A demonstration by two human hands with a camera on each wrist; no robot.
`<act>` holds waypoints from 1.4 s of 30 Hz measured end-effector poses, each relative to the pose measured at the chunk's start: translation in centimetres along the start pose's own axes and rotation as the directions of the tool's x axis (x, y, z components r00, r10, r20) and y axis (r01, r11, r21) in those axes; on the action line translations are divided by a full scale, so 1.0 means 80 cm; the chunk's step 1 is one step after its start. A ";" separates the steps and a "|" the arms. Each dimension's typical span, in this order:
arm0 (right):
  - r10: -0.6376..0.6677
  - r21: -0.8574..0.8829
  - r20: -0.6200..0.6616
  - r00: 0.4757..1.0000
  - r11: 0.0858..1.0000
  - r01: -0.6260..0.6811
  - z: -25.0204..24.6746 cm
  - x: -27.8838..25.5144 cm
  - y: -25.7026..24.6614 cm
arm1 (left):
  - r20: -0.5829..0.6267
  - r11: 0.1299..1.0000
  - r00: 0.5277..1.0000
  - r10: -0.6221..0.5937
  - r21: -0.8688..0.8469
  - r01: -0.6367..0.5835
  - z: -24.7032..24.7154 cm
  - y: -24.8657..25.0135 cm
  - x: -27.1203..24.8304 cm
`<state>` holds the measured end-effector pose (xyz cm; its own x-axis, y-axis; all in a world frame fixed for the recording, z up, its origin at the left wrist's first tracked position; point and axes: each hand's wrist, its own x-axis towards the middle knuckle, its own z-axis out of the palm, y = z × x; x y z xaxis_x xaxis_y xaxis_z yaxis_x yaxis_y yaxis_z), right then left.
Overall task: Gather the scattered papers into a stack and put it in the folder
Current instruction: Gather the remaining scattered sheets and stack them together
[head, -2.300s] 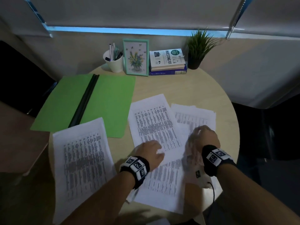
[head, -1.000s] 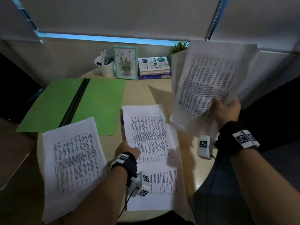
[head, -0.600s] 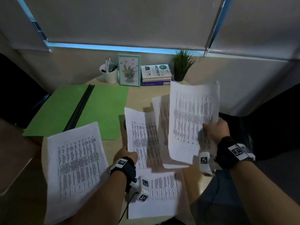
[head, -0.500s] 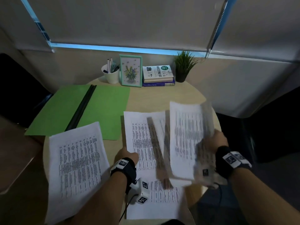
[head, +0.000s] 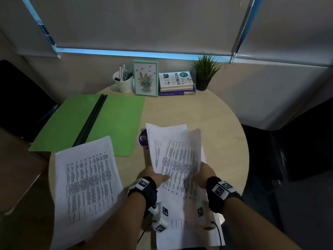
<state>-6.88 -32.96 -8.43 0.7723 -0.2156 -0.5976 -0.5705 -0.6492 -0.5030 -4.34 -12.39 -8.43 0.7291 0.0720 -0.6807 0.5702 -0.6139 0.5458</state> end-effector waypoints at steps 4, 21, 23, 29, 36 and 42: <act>-0.026 0.054 -0.204 0.979 0.998 0.038 -0.011 0.007 -0.002 | -0.028 0.999 0.999 0.025 0.022 -0.024 -0.023 0.022 -0.001; -0.463 0.599 -0.453 0.761 0.474 0.645 -0.140 -0.048 -0.156 | -0.401 0.658 0.704 0.586 -0.272 -0.702 -0.191 0.147 -0.091; -0.489 0.604 -0.443 0.751 0.457 0.653 -0.138 -0.052 -0.164 | -0.449 0.629 0.716 0.534 -0.356 -0.692 -0.191 0.141 -0.092; -0.448 0.641 -0.436 0.781 0.454 0.619 -0.125 -0.055 -0.171 | -0.411 0.657 0.789 0.456 -0.443 -0.611 -0.178 0.123 -0.085; -0.446 0.625 -0.523 0.726 0.379 0.683 -0.128 -0.069 -0.185 | -0.491 0.570 0.727 0.480 -0.455 -0.684 -0.175 0.139 -0.105; -0.440 0.583 -0.488 0.754 0.478 0.657 -0.118 -0.051 -0.146 | -0.505 0.601 0.700 0.505 -0.376 -0.706 -0.169 0.109 -0.085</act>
<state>-0.74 -31.36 5.81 0.9695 -0.2331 0.0758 0.0716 -0.0267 -0.9971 0.78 -7.57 7.59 0.9894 0.1374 0.0465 -0.0295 -0.1237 0.9919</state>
